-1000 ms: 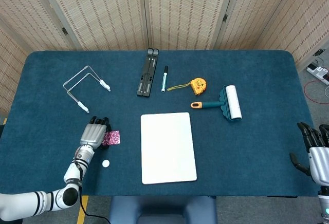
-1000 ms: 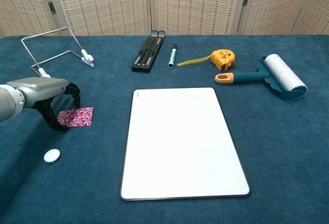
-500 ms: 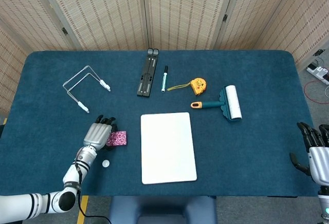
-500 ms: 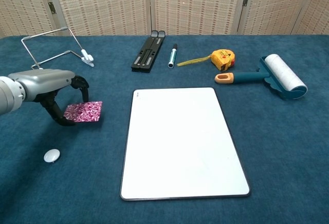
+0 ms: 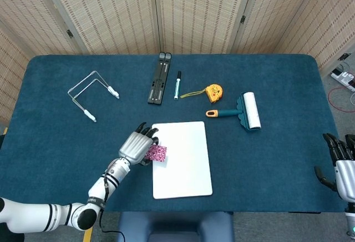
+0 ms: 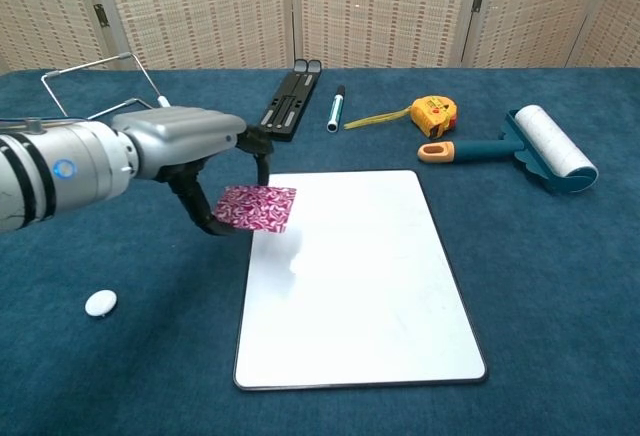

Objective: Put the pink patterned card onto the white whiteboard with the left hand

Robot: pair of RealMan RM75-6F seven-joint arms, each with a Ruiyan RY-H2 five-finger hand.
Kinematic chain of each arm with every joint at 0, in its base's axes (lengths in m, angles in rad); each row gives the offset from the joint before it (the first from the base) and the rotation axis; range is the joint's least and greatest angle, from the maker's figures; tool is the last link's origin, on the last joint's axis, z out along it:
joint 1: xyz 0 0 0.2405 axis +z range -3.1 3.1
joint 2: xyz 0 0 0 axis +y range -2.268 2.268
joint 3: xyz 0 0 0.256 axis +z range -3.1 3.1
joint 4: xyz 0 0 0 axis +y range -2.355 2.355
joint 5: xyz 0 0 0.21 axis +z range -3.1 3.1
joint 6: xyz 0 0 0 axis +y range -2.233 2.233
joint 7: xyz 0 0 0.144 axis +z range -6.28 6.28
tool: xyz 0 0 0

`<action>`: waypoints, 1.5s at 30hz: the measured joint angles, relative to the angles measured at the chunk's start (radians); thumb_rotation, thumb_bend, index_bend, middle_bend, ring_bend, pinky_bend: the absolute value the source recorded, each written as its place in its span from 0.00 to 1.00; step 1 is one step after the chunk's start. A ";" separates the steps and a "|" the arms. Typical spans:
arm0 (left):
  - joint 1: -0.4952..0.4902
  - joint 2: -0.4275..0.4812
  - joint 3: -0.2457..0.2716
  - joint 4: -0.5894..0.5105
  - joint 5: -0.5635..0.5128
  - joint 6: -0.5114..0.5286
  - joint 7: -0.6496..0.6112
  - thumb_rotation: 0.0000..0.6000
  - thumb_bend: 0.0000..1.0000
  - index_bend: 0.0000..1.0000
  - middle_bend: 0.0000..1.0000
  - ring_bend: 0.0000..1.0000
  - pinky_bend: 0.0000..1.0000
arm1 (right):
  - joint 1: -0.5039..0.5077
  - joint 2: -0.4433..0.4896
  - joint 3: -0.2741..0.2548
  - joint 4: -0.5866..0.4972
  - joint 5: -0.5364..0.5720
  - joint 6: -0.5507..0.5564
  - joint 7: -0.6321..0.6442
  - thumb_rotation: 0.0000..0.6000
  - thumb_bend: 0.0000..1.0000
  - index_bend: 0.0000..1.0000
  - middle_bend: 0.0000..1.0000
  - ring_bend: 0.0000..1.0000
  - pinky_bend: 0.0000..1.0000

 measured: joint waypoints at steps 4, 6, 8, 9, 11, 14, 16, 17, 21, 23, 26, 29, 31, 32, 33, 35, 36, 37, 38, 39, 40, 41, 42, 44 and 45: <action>-0.048 -0.048 -0.013 0.022 -0.047 -0.014 0.046 1.00 0.28 0.44 0.16 0.17 0.00 | 0.002 0.002 0.000 -0.003 0.001 -0.005 -0.002 1.00 0.37 0.02 0.12 0.14 0.04; -0.071 -0.073 -0.017 0.040 -0.074 -0.018 0.072 1.00 0.28 0.44 0.16 0.17 0.00 | 0.001 0.004 0.001 -0.004 0.001 -0.003 -0.001 1.00 0.37 0.02 0.12 0.14 0.04; -0.095 -0.099 -0.020 0.061 -0.109 -0.021 0.098 1.00 0.28 0.44 0.16 0.17 0.00 | 0.000 0.005 0.001 -0.003 0.004 -0.003 -0.001 1.00 0.37 0.03 0.12 0.14 0.04; -0.104 -0.110 -0.021 0.069 -0.124 -0.022 0.109 1.00 0.28 0.44 0.16 0.17 0.00 | -0.002 0.005 0.001 -0.003 0.007 -0.003 0.001 1.00 0.37 0.03 0.12 0.14 0.04; -0.126 -0.132 -0.022 0.088 -0.156 -0.024 0.132 1.00 0.28 0.44 0.16 0.17 0.00 | -0.005 0.006 0.001 -0.001 0.011 -0.002 0.004 1.00 0.37 0.03 0.12 0.14 0.04; -0.154 -0.157 -0.019 0.109 -0.187 -0.025 0.158 1.00 0.28 0.44 0.16 0.17 0.00 | -0.007 0.005 0.001 0.004 0.017 -0.003 0.007 1.00 0.37 0.03 0.12 0.14 0.04; -0.164 -0.167 -0.018 0.115 -0.193 -0.021 0.162 1.00 0.28 0.40 0.16 0.17 0.00 | -0.006 0.004 0.002 0.005 0.018 -0.006 0.009 1.00 0.37 0.03 0.12 0.14 0.04; -0.167 -0.170 -0.018 0.118 -0.196 -0.019 0.164 1.00 0.27 0.35 0.16 0.17 0.00 | -0.005 0.003 0.003 0.006 0.018 -0.007 0.010 1.00 0.37 0.03 0.12 0.14 0.04; -0.176 -0.175 -0.017 0.118 -0.204 -0.006 0.166 1.00 0.27 0.14 0.16 0.15 0.00 | -0.003 0.003 0.005 0.006 0.016 -0.008 0.011 1.00 0.37 0.03 0.12 0.14 0.04; -0.175 -0.171 -0.014 0.110 -0.199 0.003 0.161 1.00 0.27 0.12 0.16 0.15 0.00 | -0.004 0.004 0.005 0.007 0.018 -0.008 0.013 1.00 0.37 0.03 0.12 0.14 0.04; -0.170 -0.162 -0.007 0.100 -0.179 0.011 0.150 1.00 0.27 0.15 0.16 0.15 0.00 | -0.003 0.003 0.007 0.007 0.018 -0.009 0.015 1.00 0.37 0.03 0.12 0.14 0.04; -0.157 -0.140 0.007 0.082 -0.142 0.022 0.131 1.00 0.27 0.22 0.16 0.15 0.00 | 0.000 0.002 0.007 0.006 0.014 -0.010 0.014 1.00 0.37 0.03 0.12 0.14 0.04; -0.142 -0.117 0.020 0.065 -0.106 0.033 0.114 1.00 0.27 0.27 0.16 0.15 0.00 | 0.002 0.003 0.007 0.004 0.011 -0.012 0.011 1.00 0.37 0.04 0.12 0.14 0.04; -0.135 -0.105 0.027 0.058 -0.087 0.039 0.107 1.00 0.27 0.30 0.16 0.15 0.00 | 0.004 0.004 0.007 0.002 0.010 -0.013 0.009 1.00 0.37 0.05 0.12 0.14 0.04; -0.127 -0.092 0.036 0.051 -0.066 0.044 0.100 1.00 0.27 0.33 0.16 0.15 0.00 | 0.005 0.004 0.007 0.001 0.010 -0.015 0.007 1.00 0.37 0.05 0.12 0.14 0.04; -0.104 -0.054 0.062 0.033 -0.018 0.057 0.082 1.00 0.27 0.34 0.16 0.15 0.00 | 0.009 0.004 0.008 -0.001 0.008 -0.019 0.004 1.00 0.37 0.06 0.12 0.14 0.04; -0.093 -0.036 0.074 0.024 0.002 0.062 0.074 1.00 0.27 0.35 0.16 0.15 0.00 | 0.012 0.004 0.007 -0.003 0.005 -0.022 0.003 1.00 0.37 0.07 0.12 0.14 0.04; -0.079 -0.010 0.090 0.011 0.027 0.070 0.063 1.00 0.27 0.36 0.16 0.15 0.00 | 0.014 0.003 0.007 -0.005 0.002 -0.023 0.002 1.00 0.37 0.07 0.12 0.14 0.04; -0.064 0.013 0.105 0.001 0.054 0.079 0.052 1.00 0.27 0.36 0.16 0.15 0.00 | 0.015 0.002 0.007 -0.006 -0.002 -0.023 0.001 1.00 0.37 0.07 0.12 0.14 0.04; -0.056 0.024 0.113 -0.004 0.067 0.084 0.045 1.00 0.27 0.38 0.16 0.15 0.00 | 0.017 0.000 0.006 -0.007 -0.006 -0.024 0.000 1.00 0.37 0.07 0.12 0.14 0.04; -0.041 0.043 0.128 -0.011 0.095 0.094 0.031 1.00 0.27 0.38 0.16 0.15 0.00 | 0.018 -0.001 0.005 -0.007 -0.007 -0.024 -0.001 1.00 0.37 0.07 0.12 0.14 0.04; -0.028 0.055 0.139 -0.015 0.118 0.101 0.017 1.00 0.27 0.39 0.16 0.15 0.00 | 0.019 -0.002 0.005 -0.008 -0.007 -0.025 -0.002 1.00 0.37 0.07 0.12 0.14 0.04; -0.015 0.066 0.150 -0.018 0.143 0.107 0.001 1.00 0.27 0.39 0.16 0.15 0.00 | 0.019 -0.003 0.005 -0.009 -0.006 -0.025 -0.003 1.00 0.37 0.07 0.12 0.14 0.04; 0.015 0.091 0.178 -0.019 0.205 0.122 -0.044 1.00 0.27 0.39 0.17 0.15 0.00 | 0.020 -0.003 0.005 -0.011 -0.007 -0.025 -0.007 1.00 0.37 0.07 0.12 0.14 0.04; 0.028 0.102 0.191 -0.017 0.233 0.129 -0.063 1.00 0.27 0.39 0.17 0.15 0.00 | 0.021 -0.002 0.005 -0.013 -0.009 -0.025 -0.009 1.00 0.37 0.07 0.12 0.14 0.04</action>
